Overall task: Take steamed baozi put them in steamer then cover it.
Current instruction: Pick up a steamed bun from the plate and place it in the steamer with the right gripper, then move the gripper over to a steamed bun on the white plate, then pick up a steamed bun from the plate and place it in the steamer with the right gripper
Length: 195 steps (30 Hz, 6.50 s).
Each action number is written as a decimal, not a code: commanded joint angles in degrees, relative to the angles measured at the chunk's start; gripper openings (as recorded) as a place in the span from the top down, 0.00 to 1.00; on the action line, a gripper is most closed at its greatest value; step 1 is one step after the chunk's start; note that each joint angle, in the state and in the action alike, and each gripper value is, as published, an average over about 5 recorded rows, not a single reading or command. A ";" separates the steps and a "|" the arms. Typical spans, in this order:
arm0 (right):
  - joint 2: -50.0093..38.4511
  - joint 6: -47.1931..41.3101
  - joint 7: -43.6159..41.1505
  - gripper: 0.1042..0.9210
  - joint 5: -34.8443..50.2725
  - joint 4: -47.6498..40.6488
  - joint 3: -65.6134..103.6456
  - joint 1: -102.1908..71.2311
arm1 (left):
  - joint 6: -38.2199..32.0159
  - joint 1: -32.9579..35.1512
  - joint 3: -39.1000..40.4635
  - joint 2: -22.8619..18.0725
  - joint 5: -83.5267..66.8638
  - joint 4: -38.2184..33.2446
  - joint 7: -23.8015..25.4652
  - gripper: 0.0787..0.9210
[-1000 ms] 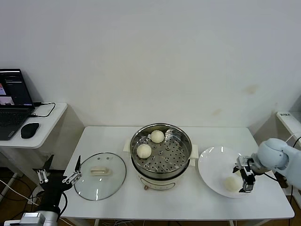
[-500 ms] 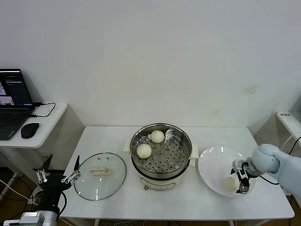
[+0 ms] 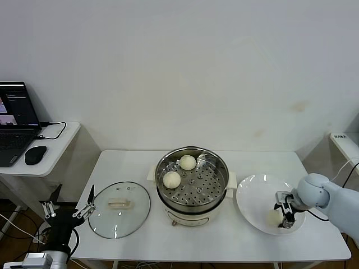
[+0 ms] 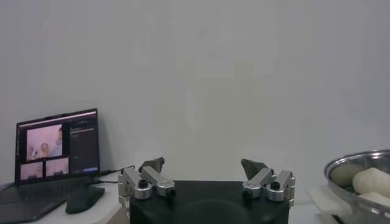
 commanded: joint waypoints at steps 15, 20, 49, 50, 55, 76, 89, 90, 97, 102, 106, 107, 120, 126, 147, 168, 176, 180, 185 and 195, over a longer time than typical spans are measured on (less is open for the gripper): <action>-4.13 -1.58 -5.78 0.41 9.30 5.29 -6.98 20.90 | 0.10 -0.27 0.08 0.51 -0.19 -0.83 0.02 0.12; -2.65 -2.61 -7.48 0.41 15.48 6.73 -14.01 37.11 | 0.08 -0.36 0.38 0.75 -0.21 -0.85 0.05 0.12; 36.98 14.98 -3.72 0.39 16.14 1.60 -37.74 51.66 | -0.10 -0.84 -2.14 -0.85 -0.74 -1.76 -0.10 0.12; 37.17 16.04 -3.62 0.39 15.40 1.74 -37.95 51.27 | -0.11 -0.90 -2.31 -0.91 -0.75 -1.77 -0.11 0.12; 37.89 20.53 -3.31 0.39 9.47 2.69 -38.59 49.69 | -0.16 -1.12 -3.01 -1.15 -0.92 -1.82 -0.23 0.12; 35.13 27.49 -2.98 0.39 1.05 8.20 -39.51 47.17 | -0.24 -1.31 -2.87 -2.23 -0.78 -2.03 -0.35 0.12; 32.47 27.77 -2.54 0.34 1.83 9.60 -39.11 47.20 | -0.23 -1.17 -2.46 -2.38 -0.67 -2.18 -0.31 0.12; 32.19 27.84 -2.54 0.31 1.96 9.54 -38.90 47.46 | -0.22 -1.20 -2.46 -2.35 -0.66 -2.20 -0.30 0.12; 28.91 25.33 -3.50 0.13 6.45 8.91 -36.12 50.30 | -0.14 -1.49 -2.64 -1.79 -0.72 -2.25 -0.23 0.12; 23.17 12.60 -5.38 0.12 12.61 9.32 -32.17 52.00 | -0.07 -1.88 -3.02 -0.81 -0.98 -2.06 -0.16 0.12; 15.93 2.11 -5.56 0.12 16.15 10.37 -30.66 52.94 | -0.01 -2.27 -2.89 0.02 -1.11 -1.90 -0.09 0.12; 13.76 0.08 -5.24 0.12 16.69 10.72 -30.49 52.95 | 0.01 -2.40 -2.73 0.17 -1.12 -1.86 -0.09 0.12; -7.44 2.03 -5.97 0.12 9.01 12.29 -24.51 39.67 | 0.11 -3.56 0.03 1.85 -0.67 -0.90 0.04 0.12; -10.92 6.32 -7.51 0.12 3.33 7.12 -8.88 21.49 | 0.07 -3.24 0.14 2.01 -0.61 -0.55 0.06 0.12; 1.57 13.56 -6.41 0.12 -7.97 -12.99 9.01 1.63 | 0.03 -1.68 -1.88 1.57 -0.61 0.12 0.06 0.12; 8.51 14.59 -3.66 0.12 -13.08 -20.61 9.46 0.57 | -0.03 -1.53 -2.01 1.13 -0.59 0.31 0.10 0.12; 9.08 14.41 -3.45 0.15 -13.69 -20.92 9.78 0.33 | -0.07 -1.50 -1.85 0.91 -0.53 0.39 0.11 0.12; 8.81 14.25 -3.49 0.23 -13.71 -20.56 9.76 0.24 | -0.12 -1.34 -1.81 0.80 -0.51 0.42 0.11 0.12; 8.73 14.05 -3.49 0.34 -13.69 -20.40 9.77 0.22 | -0.14 -1.26 -1.82 0.70 -0.49 0.39 0.10 0.12; 3.57 11.76 -5.28 0.46 -8.47 -13.17 5.13 6.60 | -0.12 -1.22 -2.32 1.12 -0.59 0.10 0.11 0.12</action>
